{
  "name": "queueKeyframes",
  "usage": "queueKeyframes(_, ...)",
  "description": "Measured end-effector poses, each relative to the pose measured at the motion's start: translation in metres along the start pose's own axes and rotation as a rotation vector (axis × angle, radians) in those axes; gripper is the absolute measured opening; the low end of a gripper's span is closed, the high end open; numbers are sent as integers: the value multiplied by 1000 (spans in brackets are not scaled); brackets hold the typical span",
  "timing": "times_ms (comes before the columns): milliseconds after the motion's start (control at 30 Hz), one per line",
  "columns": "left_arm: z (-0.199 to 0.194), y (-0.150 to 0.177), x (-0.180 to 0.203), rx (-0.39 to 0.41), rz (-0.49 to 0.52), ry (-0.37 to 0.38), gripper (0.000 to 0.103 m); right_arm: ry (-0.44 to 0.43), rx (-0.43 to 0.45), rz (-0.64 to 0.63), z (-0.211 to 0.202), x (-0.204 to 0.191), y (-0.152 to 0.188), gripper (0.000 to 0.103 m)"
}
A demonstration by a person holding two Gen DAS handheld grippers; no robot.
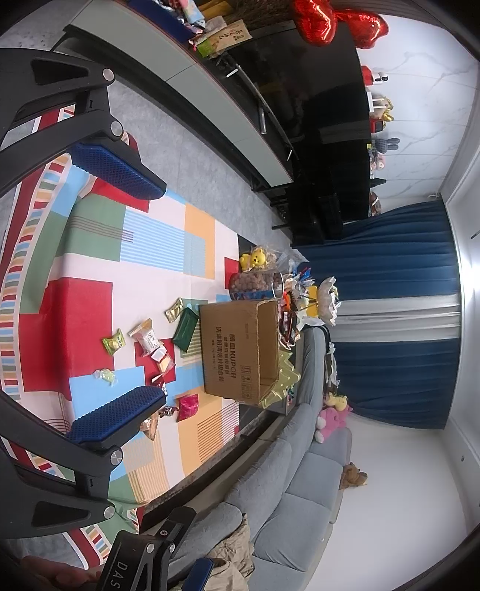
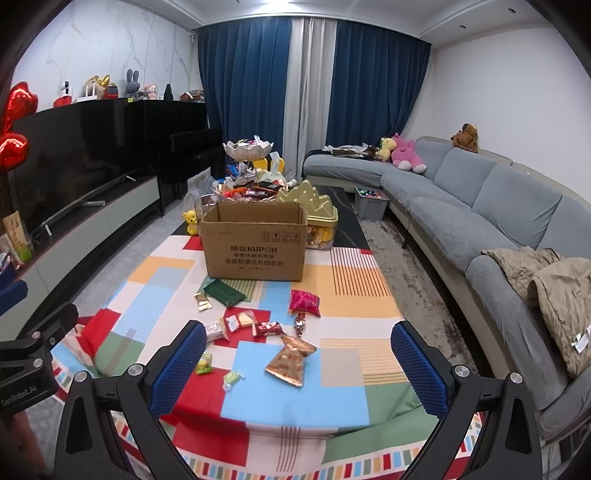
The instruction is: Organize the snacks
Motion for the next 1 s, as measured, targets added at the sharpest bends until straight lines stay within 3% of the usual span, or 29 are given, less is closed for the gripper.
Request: queueKeyframes(1000, 3, 7, 5, -9, -2, 4, 103, 1, -6, 8, 5, 1, 3, 102)
Point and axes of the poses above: each gripper's, at about its wrist camera, not at the fingertips, and z roughly the way its jaws point, x to its right, y to its underside, the point moved 3 cm from there along z, roughly the way its jaws point
